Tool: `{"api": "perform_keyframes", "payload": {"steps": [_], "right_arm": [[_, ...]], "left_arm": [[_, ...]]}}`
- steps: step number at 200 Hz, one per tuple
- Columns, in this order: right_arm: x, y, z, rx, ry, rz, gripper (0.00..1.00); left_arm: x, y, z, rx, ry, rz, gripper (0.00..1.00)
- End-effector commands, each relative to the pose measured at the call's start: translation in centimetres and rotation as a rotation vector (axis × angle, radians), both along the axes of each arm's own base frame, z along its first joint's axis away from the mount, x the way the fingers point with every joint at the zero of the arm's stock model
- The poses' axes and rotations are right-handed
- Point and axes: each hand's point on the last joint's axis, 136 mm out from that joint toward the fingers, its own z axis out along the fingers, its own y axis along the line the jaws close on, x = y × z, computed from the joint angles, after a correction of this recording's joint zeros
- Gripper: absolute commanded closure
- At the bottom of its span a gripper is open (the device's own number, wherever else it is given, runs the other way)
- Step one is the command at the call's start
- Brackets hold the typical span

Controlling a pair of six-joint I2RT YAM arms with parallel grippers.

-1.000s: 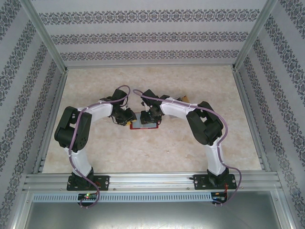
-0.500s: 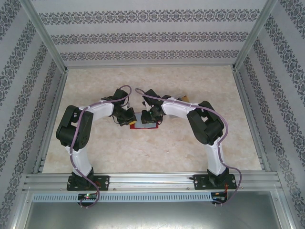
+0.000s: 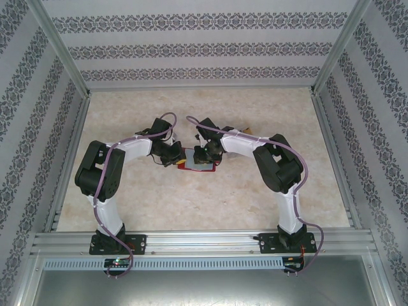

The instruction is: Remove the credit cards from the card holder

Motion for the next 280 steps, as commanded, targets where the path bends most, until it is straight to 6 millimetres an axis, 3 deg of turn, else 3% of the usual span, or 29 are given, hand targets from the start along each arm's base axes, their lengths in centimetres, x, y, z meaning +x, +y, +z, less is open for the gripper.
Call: {"api": "perform_keyframes", "payload": {"steps": [1, 51, 99, 147, 215, 246, 280], "right_arm": [[-1.7, -0.7, -1.8, -0.022, 0.063, -0.007, 0.8], [-0.8, -0.2, 3.3, 0.093, -0.025, -0.028, 0.68], [-0.9, -2.3, 3.6, 0.078, -0.039, -0.082, 0.65], [-0.7, -3.9, 4.7, 0.101, -0.075, -0.146, 0.65], [0.1, -6.7, 6.4, 0.093, -0.143, -0.25, 0.65], [0.4, -7.4, 6.9, 0.099, -0.16, -0.276, 0.65], [0.3, -6.9, 7.0, 0.112, -0.16, -0.266, 0.65]], "left_arm": [[-0.4, -1.9, 2.4, -0.056, -0.065, -0.074, 1.0], [-1.0, 0.7, 2.3, 0.116, -0.064, -0.077, 1.0], [-0.5, -1.0, 3.9, 0.001, -0.095, -0.069, 1.0], [-0.8, -4.5, 5.6, -0.117, -0.126, -0.131, 0.67], [-1.0, -7.8, 5.6, -0.159, -0.129, -0.187, 0.54], [-0.7, -7.2, 5.4, -0.117, -0.135, -0.168, 0.46], [-0.4, -6.4, 5.3, -0.109, -0.143, -0.123, 0.43]]}}
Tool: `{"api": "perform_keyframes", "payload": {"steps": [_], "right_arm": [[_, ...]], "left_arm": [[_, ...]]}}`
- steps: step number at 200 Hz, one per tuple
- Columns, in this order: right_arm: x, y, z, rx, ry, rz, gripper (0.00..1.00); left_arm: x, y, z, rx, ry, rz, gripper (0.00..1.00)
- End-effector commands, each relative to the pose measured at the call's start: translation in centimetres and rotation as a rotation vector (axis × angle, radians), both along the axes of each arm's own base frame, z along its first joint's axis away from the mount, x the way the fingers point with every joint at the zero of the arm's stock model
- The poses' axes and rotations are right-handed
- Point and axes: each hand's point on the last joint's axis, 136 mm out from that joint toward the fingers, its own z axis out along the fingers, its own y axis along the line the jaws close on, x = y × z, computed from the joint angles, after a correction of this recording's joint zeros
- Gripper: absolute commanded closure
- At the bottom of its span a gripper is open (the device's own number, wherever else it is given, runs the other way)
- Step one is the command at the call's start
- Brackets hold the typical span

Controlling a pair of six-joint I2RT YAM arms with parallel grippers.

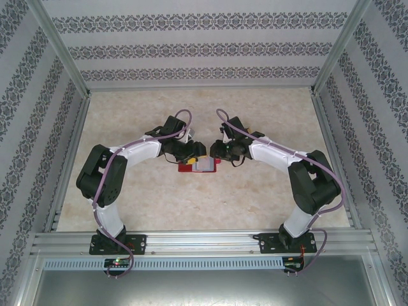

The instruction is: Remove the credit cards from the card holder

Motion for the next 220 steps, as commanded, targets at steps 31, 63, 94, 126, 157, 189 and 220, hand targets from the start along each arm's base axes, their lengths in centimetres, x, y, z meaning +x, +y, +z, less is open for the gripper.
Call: {"api": "perform_keyframes", "payload": {"steps": [31, 63, 94, 126, 157, 189, 220], "right_arm": [[0.0, 1.2, 0.5, 0.01, -0.015, 0.029, 0.66], [-0.3, 2.2, -0.8, -0.034, 0.012, 0.058, 0.7], [-0.5, 2.2, -2.6, -0.076, 0.066, 0.057, 0.7], [-0.3, 2.4, -3.7, -0.093, 0.093, 0.071, 0.7], [-0.2, 2.8, -4.7, -0.104, 0.117, 0.087, 0.69], [-0.3, 3.3, -5.7, -0.092, 0.148, 0.105, 0.69], [-0.6, 3.9, -6.1, -0.065, 0.166, 0.122, 0.7]], "left_arm": [[0.9, 2.4, -1.2, 0.113, 0.004, 0.099, 0.49], [0.9, 3.2, -2.9, 0.182, 0.047, 0.119, 0.59], [1.1, 3.0, -4.1, 0.189, 0.076, 0.119, 0.66], [1.4, 2.9, -4.7, 0.203, 0.089, 0.114, 0.71], [1.6, 2.5, -5.2, 0.189, 0.1, 0.105, 0.7], [1.6, 2.4, -5.3, 0.181, 0.102, 0.1, 0.66], [1.4, 2.4, -5.9, 0.183, 0.118, 0.097, 0.64]]}}
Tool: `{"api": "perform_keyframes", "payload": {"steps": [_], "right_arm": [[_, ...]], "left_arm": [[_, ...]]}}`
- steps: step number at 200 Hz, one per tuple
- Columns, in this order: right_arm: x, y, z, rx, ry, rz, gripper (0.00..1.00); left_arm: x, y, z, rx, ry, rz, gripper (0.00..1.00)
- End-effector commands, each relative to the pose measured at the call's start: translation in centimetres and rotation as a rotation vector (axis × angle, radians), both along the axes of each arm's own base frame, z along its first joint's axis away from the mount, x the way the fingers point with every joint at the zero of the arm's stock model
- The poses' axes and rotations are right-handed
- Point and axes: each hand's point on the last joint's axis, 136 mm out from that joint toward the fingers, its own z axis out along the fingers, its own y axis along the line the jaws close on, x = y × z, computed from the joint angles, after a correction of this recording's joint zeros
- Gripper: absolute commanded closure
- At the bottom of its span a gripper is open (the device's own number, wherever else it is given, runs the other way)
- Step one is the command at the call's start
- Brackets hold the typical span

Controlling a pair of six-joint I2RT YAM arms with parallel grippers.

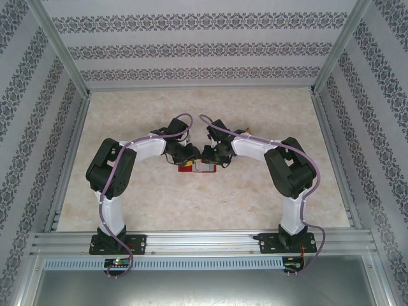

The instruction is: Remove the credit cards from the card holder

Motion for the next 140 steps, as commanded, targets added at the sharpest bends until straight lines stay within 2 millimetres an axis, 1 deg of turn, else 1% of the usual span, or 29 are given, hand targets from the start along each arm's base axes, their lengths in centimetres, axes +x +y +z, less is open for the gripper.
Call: {"api": "perform_keyframes", "payload": {"steps": [1, 24, 47, 71, 92, 105, 140], "right_arm": [[-0.5, 0.6, -0.7, 0.016, 0.033, 0.037, 0.7], [-0.6, 0.8, -0.8, 0.03, 0.042, 0.042, 0.7], [-0.7, 0.9, -0.9, 0.03, 0.046, 0.045, 0.7], [-0.8, 0.6, -1.1, 0.021, 0.052, 0.041, 0.71], [-0.9, 0.6, -1.3, 0.019, 0.059, 0.041, 0.71], [-0.9, 0.7, -1.2, 0.024, 0.062, 0.038, 0.71], [-0.6, 0.7, -0.8, 0.024, 0.053, 0.033, 0.72]], "left_arm": [[0.2, 0.2, -0.7, 0.002, 0.026, 0.0, 0.64], [0.0, 0.2, -1.1, -0.01, 0.036, 0.001, 0.63], [0.3, -0.6, -0.7, -0.103, 0.037, 0.008, 0.63], [0.5, -1.2, -0.2, -0.168, 0.023, 0.003, 0.67], [0.5, -1.6, 0.1, -0.194, 0.019, -0.009, 0.72], [0.4, -1.4, 0.1, -0.195, 0.022, -0.008, 0.78], [0.5, -1.0, 0.3, -0.192, 0.012, -0.001, 0.88]]}}
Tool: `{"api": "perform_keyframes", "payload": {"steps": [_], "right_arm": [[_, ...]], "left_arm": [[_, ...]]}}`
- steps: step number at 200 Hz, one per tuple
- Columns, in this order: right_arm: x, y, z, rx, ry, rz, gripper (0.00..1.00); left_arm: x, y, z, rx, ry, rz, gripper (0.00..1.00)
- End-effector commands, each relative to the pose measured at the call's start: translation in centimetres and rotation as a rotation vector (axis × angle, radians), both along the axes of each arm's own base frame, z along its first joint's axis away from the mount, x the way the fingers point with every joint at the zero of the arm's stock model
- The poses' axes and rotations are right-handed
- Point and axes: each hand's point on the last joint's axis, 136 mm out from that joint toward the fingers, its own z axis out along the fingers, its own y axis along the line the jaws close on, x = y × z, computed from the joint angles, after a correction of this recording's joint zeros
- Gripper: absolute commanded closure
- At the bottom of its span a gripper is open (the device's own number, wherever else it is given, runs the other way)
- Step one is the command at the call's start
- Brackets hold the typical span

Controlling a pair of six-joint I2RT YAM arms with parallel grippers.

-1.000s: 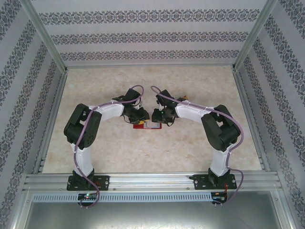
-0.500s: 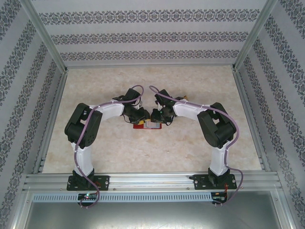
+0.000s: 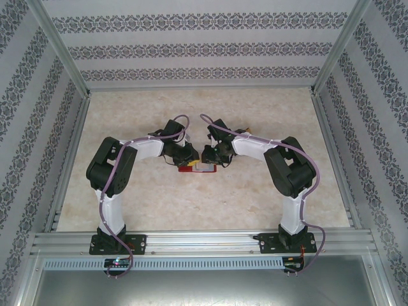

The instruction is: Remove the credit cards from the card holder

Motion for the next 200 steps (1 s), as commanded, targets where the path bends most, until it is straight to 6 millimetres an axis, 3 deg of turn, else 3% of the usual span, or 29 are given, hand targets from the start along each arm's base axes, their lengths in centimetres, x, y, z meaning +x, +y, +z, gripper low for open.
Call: {"api": "perform_keyframes", "payload": {"steps": [1, 72, 122, 163, 200], "right_arm": [[-0.6, 0.5, -0.7, 0.0, 0.039, 0.022, 0.72], [-0.7, -0.4, -1.6, -0.032, 0.061, -0.001, 0.72], [-0.8, -0.6, -1.9, -0.041, 0.07, -0.001, 0.73], [-0.8, -0.6, -2.0, -0.044, 0.072, -0.002, 0.73], [-0.9, -0.5, -2.1, -0.043, 0.077, 0.0, 0.73]], "left_arm": [[0.4, -0.4, 0.4, -0.047, -0.025, -0.01, 0.88], [-0.5, 2.0, 0.8, -0.004, -0.033, -0.007, 0.96], [-1.2, 3.7, 0.4, 0.022, -0.013, -0.004, 0.93], [-1.3, 3.6, 0.5, 0.013, -0.014, -0.018, 0.89], [-1.0, 2.1, 1.4, -0.11, -0.031, -0.023, 0.83]]}}
